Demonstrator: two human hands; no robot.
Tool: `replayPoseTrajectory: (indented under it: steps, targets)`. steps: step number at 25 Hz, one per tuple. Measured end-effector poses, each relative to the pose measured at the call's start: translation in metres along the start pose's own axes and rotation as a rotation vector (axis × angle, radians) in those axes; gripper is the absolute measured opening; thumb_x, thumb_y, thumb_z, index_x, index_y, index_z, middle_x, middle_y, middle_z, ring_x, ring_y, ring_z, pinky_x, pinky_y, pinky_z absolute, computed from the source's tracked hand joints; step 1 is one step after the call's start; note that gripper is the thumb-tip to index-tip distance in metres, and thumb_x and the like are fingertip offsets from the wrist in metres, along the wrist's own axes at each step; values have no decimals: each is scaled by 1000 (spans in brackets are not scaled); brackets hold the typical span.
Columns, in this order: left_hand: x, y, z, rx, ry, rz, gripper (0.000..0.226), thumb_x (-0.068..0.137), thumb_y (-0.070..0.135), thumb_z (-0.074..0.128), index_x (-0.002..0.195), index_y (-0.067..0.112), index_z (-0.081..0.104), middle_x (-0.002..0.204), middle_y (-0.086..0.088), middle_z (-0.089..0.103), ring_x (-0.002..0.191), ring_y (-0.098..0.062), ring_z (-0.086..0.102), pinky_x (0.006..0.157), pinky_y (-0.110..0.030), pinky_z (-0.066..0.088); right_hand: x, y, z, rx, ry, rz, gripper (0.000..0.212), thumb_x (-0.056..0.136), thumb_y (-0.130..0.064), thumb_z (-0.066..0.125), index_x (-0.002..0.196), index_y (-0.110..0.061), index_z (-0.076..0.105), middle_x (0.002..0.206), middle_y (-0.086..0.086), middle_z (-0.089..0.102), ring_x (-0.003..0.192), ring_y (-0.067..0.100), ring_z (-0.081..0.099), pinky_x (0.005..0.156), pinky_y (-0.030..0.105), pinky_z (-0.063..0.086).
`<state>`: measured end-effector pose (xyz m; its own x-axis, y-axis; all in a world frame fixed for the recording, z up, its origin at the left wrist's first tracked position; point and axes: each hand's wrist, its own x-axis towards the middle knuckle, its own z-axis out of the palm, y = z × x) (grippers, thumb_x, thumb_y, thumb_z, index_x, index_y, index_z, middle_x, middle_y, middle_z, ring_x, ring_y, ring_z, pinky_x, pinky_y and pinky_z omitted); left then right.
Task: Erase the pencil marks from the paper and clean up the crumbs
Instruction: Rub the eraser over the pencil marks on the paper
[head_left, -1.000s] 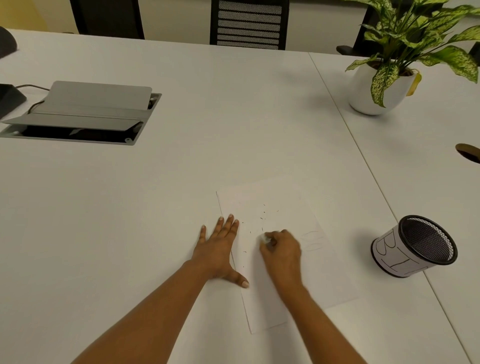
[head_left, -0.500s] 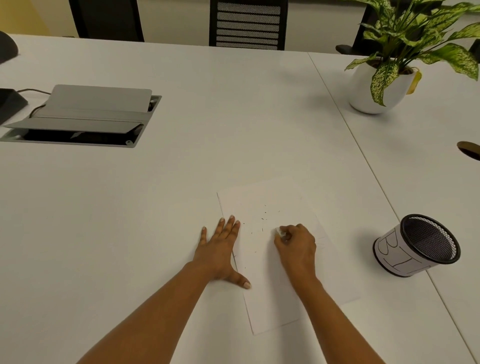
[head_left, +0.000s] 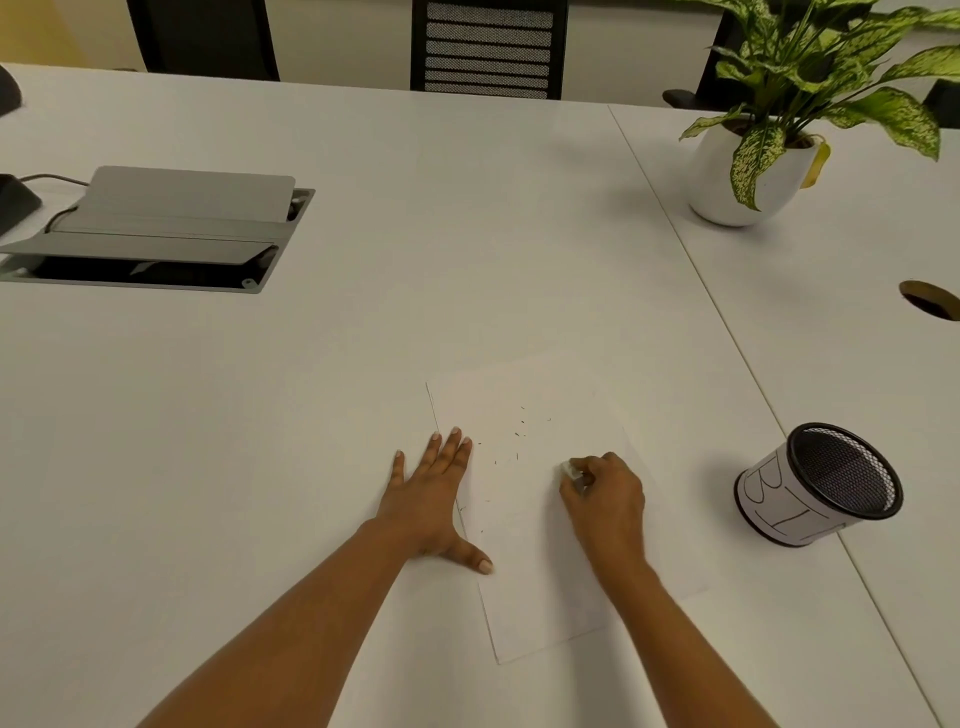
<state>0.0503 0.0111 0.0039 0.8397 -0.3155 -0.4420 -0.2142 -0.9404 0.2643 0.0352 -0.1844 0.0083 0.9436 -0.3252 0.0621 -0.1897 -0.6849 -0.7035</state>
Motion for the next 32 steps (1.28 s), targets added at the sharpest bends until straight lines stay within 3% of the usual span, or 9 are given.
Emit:
replayPoseTrajectory:
  steps: [6,13,19,24,27,32]
  targets:
    - [2,0,1,15,-6,-6,141,49,74,68,142,21,-24,149,6,-31,137,-14,-28,110,-50,-15,-57,-20,31,71,-152,-175,16,83,-12,62,97,-6,67,79,-1,50,62,4,47,56,4,33]
    - [0,2,-2,18,-16,-13,140,51,72,69,141,21,-24,149,6,-31,137,-14,-27,110,-49,-15,-17,7,-3,24,23,8,16,83,-14,62,94,-3,67,81,3,54,69,15,52,64,17,36]
    - [1,2,-1,19,2,-7,137,54,72,68,142,21,-24,146,9,-33,137,-13,-27,110,-49,-14,-70,-23,30,59,-222,-154,13,81,-15,63,89,-6,67,78,1,53,67,13,52,58,8,35]
    - [-1,1,-2,23,-11,-14,140,50,73,69,142,20,-24,149,6,-30,137,-14,-27,110,-49,-15,-30,5,-4,-11,-45,-13,16,81,-15,63,94,-6,67,81,1,53,70,14,51,66,19,36]
    - [-1,1,-2,20,-16,-13,141,50,73,69,141,20,-24,149,6,-31,137,-14,-27,110,-49,-15,-26,4,-8,12,9,38,13,82,-12,61,91,-4,66,80,2,52,70,13,50,66,19,34]
    - [1,2,-1,8,-9,-10,140,51,73,68,142,20,-24,149,7,-31,137,-13,-28,110,-49,-15,-66,-20,26,26,-199,-169,15,81,-12,60,92,-5,66,79,-2,47,64,7,43,55,8,30]
